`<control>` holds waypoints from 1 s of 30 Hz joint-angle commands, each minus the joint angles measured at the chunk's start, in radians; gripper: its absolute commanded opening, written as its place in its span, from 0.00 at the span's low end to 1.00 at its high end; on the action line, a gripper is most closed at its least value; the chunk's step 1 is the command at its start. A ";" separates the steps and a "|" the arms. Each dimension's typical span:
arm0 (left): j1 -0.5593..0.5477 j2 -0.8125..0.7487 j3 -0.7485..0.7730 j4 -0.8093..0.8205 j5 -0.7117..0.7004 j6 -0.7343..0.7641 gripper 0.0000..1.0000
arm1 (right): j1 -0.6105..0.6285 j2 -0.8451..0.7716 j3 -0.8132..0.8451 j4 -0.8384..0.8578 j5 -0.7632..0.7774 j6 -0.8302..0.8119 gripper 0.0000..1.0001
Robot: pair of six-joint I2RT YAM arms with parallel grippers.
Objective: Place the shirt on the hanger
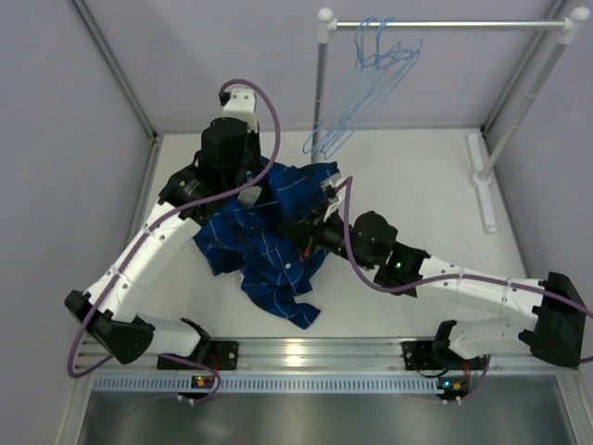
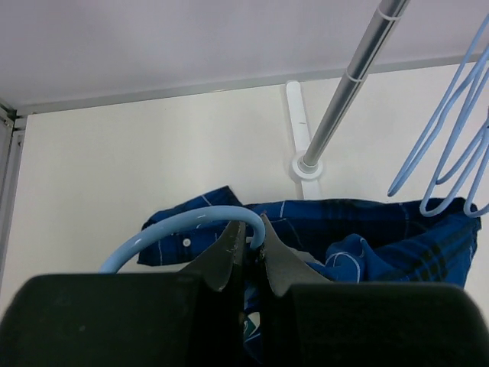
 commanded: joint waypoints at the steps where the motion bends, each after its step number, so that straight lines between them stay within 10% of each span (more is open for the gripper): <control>1: 0.012 -0.010 0.088 0.126 0.006 0.016 0.00 | 0.057 0.010 0.060 0.063 -0.043 0.016 0.00; 10: 0.012 0.046 0.343 0.054 0.107 0.158 0.00 | 0.028 0.174 0.220 0.014 0.008 -0.044 0.01; 17: 0.012 0.037 0.427 0.010 0.184 0.280 0.00 | -0.205 0.093 0.419 -0.181 -0.333 -0.043 0.63; 22: 0.012 0.056 0.466 -0.058 0.297 0.350 0.00 | -0.217 -0.025 0.545 -0.428 -0.408 -0.345 0.98; 30: 0.012 0.186 0.809 -0.164 0.442 0.359 0.00 | -0.246 -0.188 0.542 -0.519 -0.178 -0.614 1.00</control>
